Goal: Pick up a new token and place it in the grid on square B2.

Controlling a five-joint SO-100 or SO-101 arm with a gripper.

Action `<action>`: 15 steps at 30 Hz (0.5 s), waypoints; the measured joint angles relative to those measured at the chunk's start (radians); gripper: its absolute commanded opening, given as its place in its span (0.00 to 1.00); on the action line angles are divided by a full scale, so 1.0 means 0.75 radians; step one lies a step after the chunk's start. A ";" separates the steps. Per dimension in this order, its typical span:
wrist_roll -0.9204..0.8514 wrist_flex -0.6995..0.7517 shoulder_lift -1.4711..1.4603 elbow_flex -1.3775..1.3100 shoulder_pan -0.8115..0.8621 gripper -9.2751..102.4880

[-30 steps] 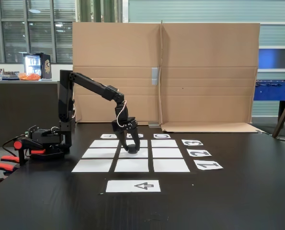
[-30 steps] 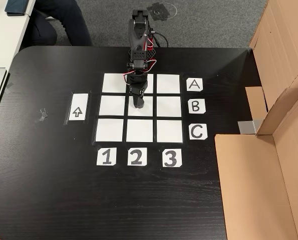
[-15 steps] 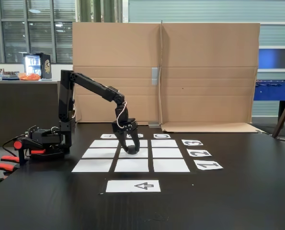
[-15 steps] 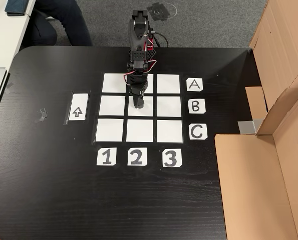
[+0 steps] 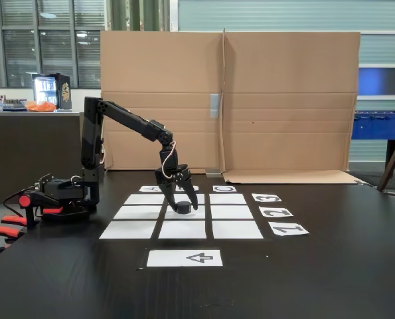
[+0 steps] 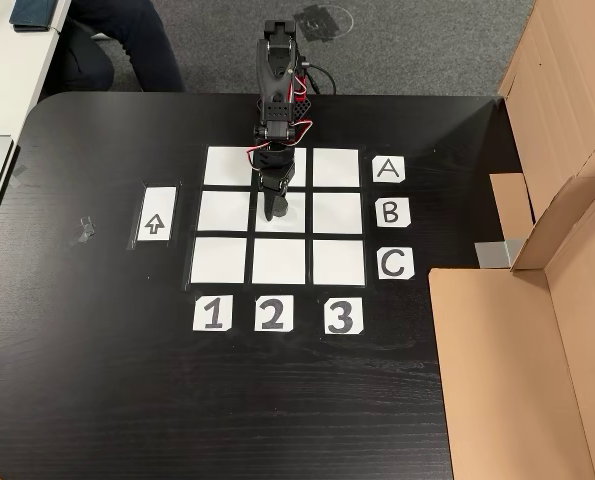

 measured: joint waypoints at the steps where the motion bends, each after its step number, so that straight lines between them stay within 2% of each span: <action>1: 0.000 0.000 0.000 0.002 0.000 0.37; 15: 0.000 -0.012 0.031 0.053 -0.037 0.39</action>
